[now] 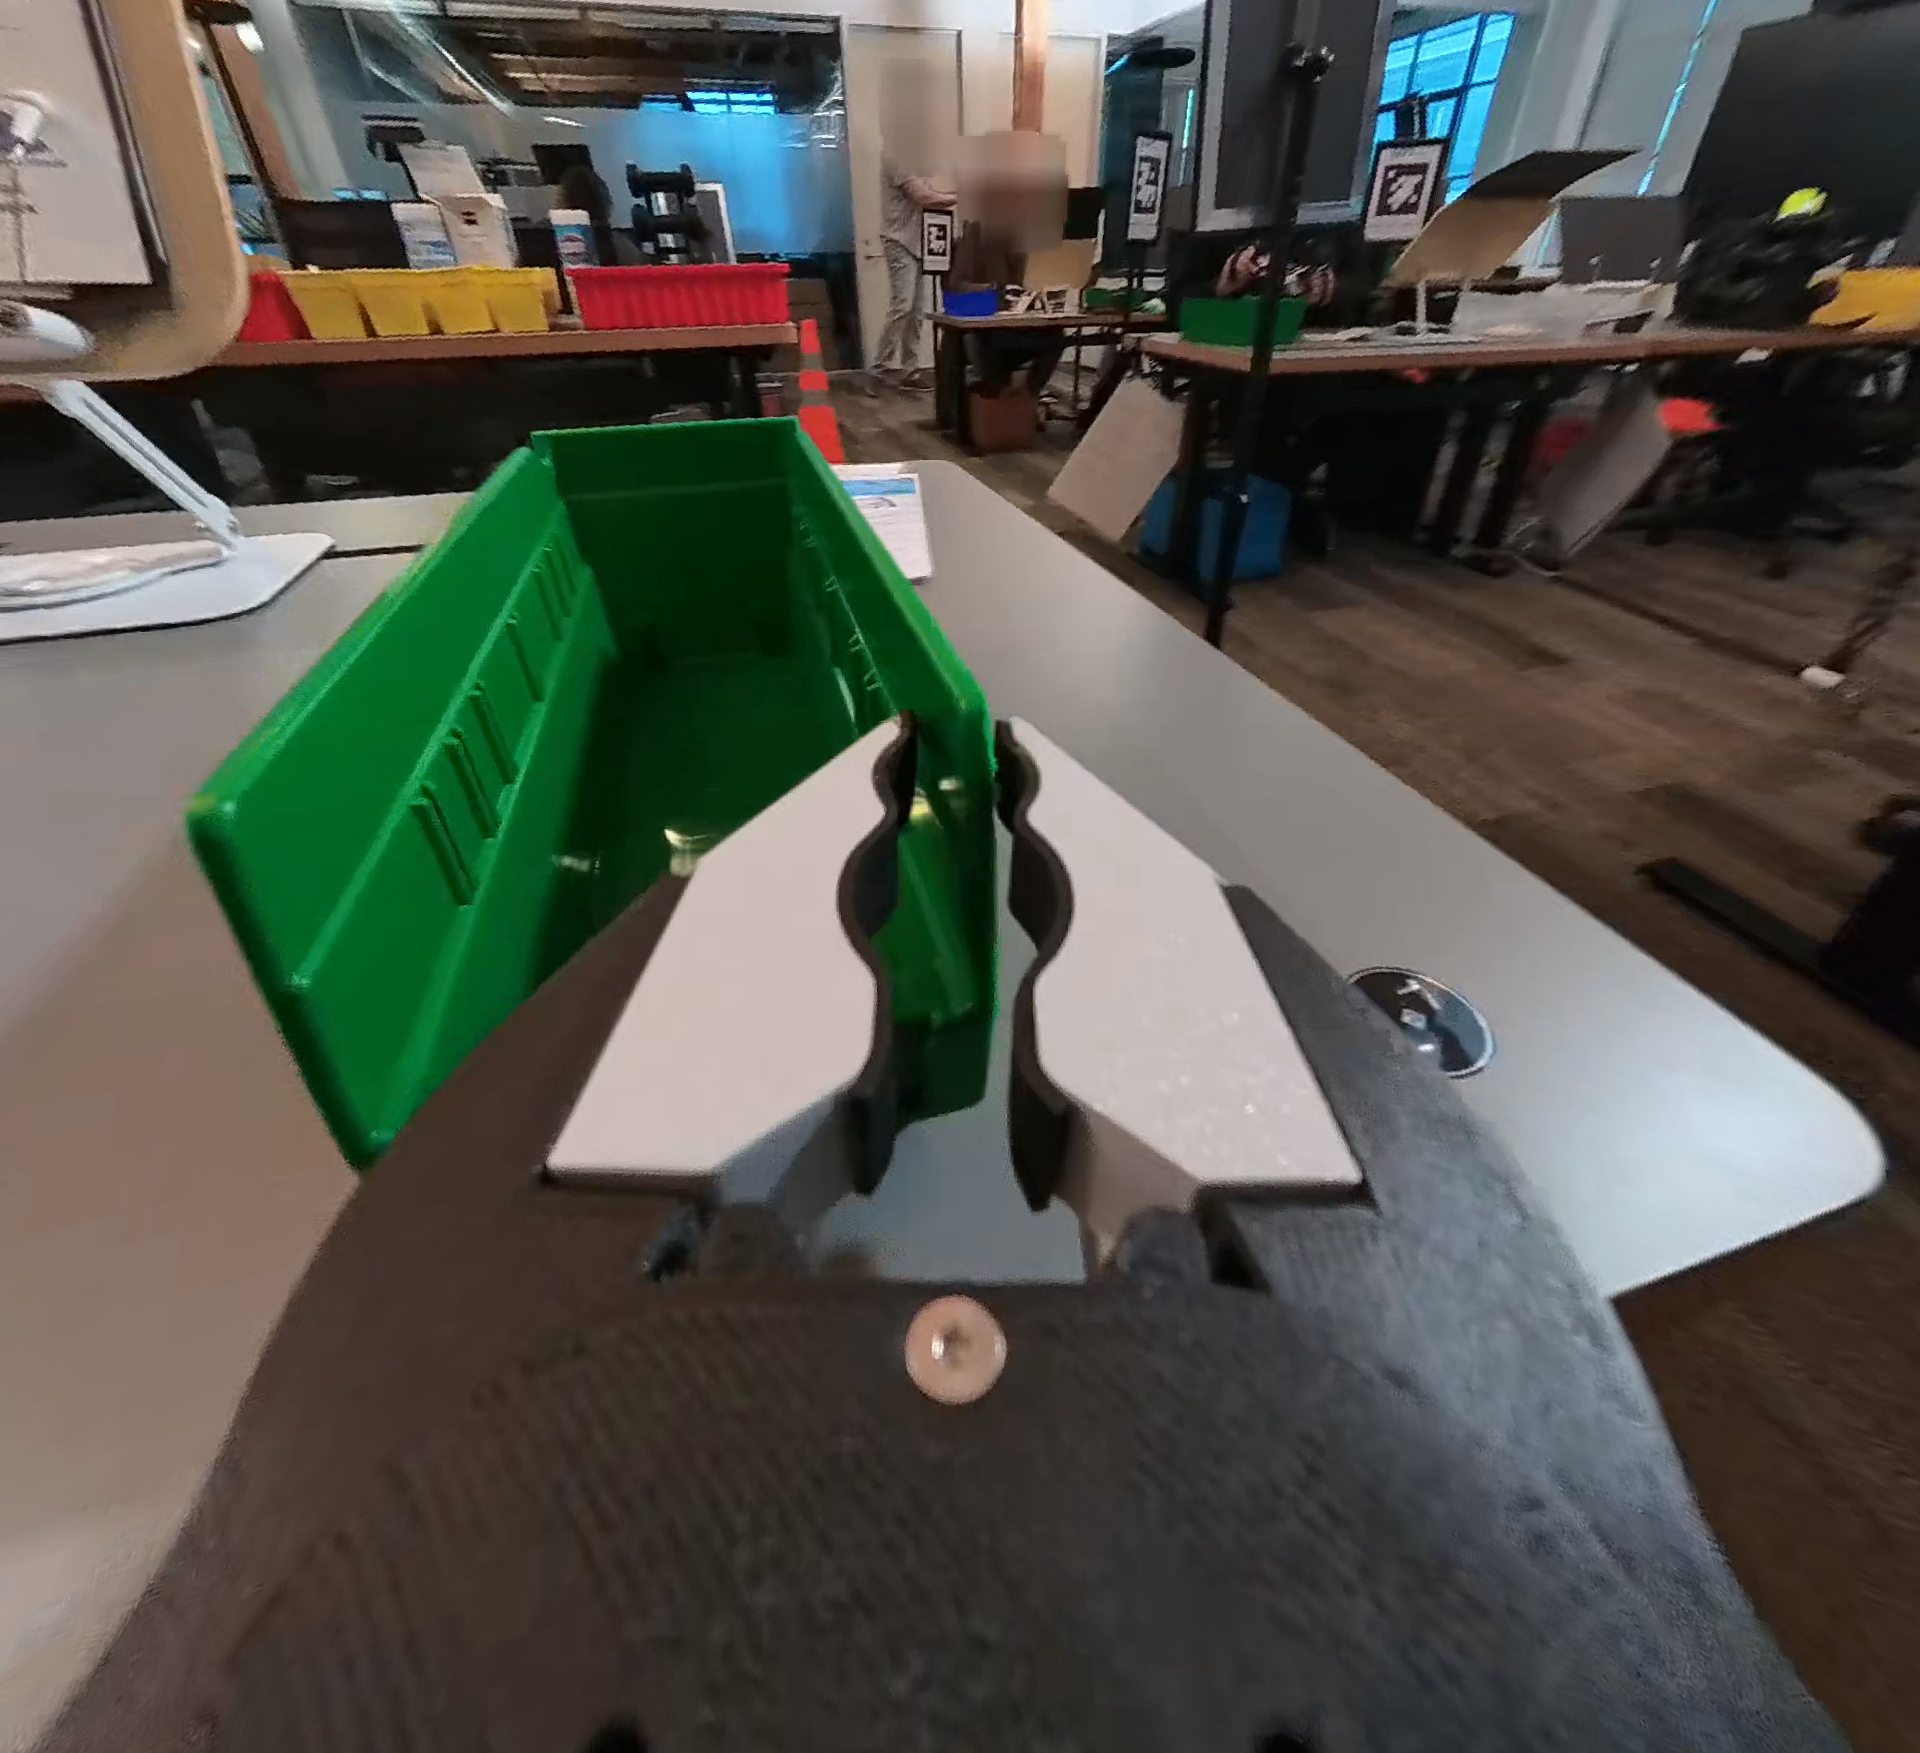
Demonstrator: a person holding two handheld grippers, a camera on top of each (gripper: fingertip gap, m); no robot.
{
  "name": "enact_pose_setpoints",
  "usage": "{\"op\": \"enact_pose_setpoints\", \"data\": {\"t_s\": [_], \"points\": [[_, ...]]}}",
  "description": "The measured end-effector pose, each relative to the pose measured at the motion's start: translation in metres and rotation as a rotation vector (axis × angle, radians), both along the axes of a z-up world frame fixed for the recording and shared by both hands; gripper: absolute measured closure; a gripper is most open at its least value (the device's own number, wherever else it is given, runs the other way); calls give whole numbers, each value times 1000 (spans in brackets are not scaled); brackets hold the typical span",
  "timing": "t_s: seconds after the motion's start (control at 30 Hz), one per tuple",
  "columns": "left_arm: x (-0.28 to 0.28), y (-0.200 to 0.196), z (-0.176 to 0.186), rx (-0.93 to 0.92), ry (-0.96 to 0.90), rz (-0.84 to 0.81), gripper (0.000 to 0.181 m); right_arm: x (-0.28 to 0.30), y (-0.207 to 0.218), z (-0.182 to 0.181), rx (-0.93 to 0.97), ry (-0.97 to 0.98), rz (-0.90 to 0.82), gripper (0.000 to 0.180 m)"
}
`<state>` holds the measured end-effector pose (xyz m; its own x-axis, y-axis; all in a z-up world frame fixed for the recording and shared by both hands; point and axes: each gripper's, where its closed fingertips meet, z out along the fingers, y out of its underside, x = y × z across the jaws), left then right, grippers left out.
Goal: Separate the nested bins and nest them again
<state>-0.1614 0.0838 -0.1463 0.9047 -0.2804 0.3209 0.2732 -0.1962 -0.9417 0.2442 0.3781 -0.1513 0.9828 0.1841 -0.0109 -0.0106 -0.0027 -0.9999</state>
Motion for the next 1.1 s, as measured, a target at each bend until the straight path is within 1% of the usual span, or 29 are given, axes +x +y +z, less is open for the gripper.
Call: {"op": "enact_pose_setpoints", "data": {"t_s": [0.07,0.2,0.4,0.47,0.53,0.6,0.63,0.7,0.73,0.8,0.83,0.87,0.93,1.0,1.07,1.1], "points": [[0,0,-1,-1,8,1,159,1,0,0,-1,-15,-15,163],[2,0,-2,-3,13,-5,159,7,2,-1,-39,27,-36,159],[5,0,-4,-11,10,-18,159,13,4,-1,-59,24,-77,159],[6,0,-5,-13,10,-20,159,15,4,-1,-65,8,-91,162],[6,1,-5,-16,10,-23,159,17,3,1,-68,-7,-108,161],[6,1,-6,-18,13,-24,159,21,-2,15,-40,-22,-144,159],[6,1,-6,-17,15,-22,159,23,-7,28,-10,-47,-178,160],[6,1,-6,-15,20,-19,158,13,-25,66,77,-89,-225,169],[6,1,-7,-16,22,-17,158,-7,-36,87,134,-89,-181,169],[6,2,-9,-23,21,-18,157,-68,-65,122,262,-67,-8,172],[7,3,-9,-26,18,-23,157,-103,-81,130,296,-49,89,174],[8,3,-10,-28,18,-27,156,-140,-95,130,297,-18,193,176],[10,4,-11,-30,22,-32,155,-217,-124,106,194,75,433,176],[7,5,-8,-19,31,-34,154,-286,-156,67,12,132,659,176],[-2,6,-6,-8,49,-18,152,-332,-187,41,-103,100,814,176],[-9,7,-5,0,57,-1,151,-345,-198,34,-111,40,868,175]]}}
